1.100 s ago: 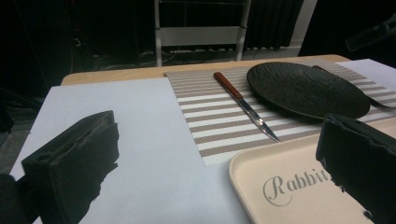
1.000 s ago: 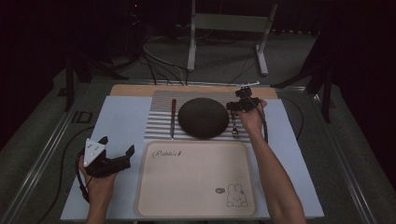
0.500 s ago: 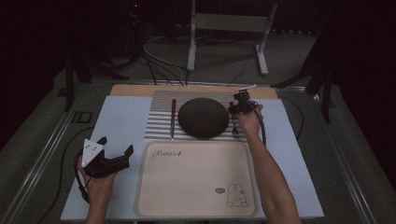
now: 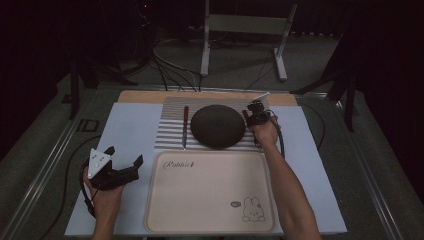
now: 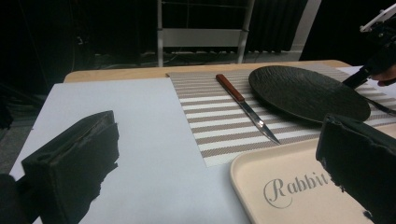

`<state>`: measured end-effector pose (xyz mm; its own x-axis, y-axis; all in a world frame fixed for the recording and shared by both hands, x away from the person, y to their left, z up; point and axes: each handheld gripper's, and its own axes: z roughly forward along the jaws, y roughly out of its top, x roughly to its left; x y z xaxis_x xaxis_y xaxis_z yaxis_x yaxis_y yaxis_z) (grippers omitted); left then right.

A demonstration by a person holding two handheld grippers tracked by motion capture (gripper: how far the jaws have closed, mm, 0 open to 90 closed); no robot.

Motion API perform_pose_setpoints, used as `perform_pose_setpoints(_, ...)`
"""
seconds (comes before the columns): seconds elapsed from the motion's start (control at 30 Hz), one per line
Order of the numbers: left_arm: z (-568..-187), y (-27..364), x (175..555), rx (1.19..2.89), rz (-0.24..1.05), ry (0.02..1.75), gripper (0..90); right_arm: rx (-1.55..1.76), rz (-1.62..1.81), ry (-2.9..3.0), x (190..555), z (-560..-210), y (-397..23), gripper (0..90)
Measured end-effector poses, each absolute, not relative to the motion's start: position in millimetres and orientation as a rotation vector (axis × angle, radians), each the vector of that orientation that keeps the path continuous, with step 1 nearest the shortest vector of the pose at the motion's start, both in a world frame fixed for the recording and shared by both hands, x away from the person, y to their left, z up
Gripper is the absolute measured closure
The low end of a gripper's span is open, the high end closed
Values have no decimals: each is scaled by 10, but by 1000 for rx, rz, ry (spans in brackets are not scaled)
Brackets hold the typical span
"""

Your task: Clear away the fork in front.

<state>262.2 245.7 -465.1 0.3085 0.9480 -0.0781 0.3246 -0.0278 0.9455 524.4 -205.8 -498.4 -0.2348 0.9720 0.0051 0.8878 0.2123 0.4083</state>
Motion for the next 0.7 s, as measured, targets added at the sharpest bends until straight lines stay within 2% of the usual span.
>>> perform_pose_setpoints(0.37, -4656, 2436, 2630, 1572, 772, 1197, 0, 1691, 465, 2288, 5174, -4964, -2077, 775)
perform_pose_setpoints(0.7, -4666, 2404, 2643, 1592, 777, 1196, 0, 1504, 781, 2173, 4824, -4656, -2258, 776)
